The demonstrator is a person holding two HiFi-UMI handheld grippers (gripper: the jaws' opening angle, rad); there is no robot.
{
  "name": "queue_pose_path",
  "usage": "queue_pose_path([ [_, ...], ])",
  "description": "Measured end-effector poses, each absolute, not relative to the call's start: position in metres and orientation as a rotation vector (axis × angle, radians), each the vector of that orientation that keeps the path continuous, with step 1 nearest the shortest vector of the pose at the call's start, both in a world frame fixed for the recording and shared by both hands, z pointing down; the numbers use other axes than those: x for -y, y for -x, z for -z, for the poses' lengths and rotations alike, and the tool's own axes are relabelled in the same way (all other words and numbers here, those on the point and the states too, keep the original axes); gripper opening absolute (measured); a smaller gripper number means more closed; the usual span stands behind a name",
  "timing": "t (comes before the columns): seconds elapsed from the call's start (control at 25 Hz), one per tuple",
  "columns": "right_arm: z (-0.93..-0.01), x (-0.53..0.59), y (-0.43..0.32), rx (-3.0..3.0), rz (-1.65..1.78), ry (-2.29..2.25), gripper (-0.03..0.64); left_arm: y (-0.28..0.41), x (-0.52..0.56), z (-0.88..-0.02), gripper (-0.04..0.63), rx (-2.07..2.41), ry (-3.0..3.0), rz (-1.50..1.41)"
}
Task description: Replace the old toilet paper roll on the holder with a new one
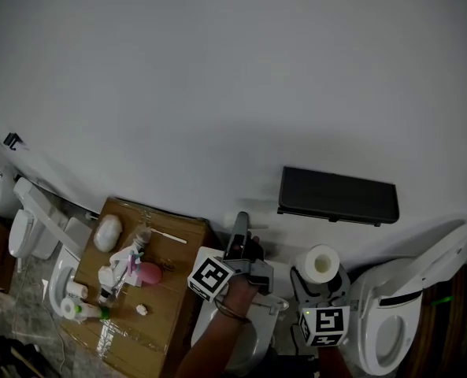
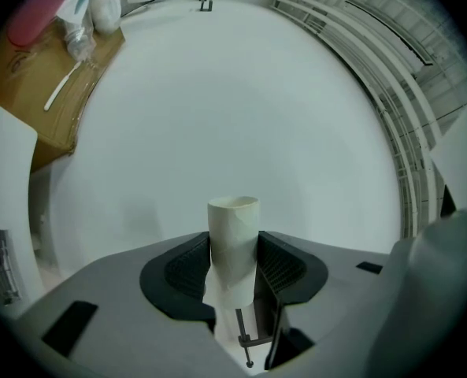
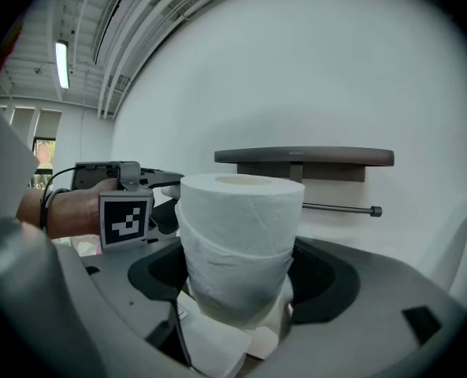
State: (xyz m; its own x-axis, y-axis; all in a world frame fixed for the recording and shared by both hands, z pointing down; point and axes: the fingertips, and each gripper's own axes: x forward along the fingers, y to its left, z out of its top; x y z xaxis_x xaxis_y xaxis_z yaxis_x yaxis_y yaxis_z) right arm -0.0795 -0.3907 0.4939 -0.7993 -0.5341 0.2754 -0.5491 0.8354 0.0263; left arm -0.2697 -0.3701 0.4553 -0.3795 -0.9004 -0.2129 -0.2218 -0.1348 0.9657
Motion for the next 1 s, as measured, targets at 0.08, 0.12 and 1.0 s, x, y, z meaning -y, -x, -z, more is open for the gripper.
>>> queue_pose_path([
  [0.08,-0.491,0.385,0.084,2.754,-0.076,-0.808,0.351,0.271,0.361,-0.450,0.204,1.592,-1.281,1.559],
  [0.12,-0.490,0.382,0.086,2.759,-0.074,-0.799,0.351,0.270,0.357,-0.446,0.202,1.601,-1.290,1.558],
  [1.0,-0.479,0.337,0.113,2.815,-0.064,-0.668,0.351,0.261,0.267,-0.418,0.201,2.614,-1.482,0.417],
])
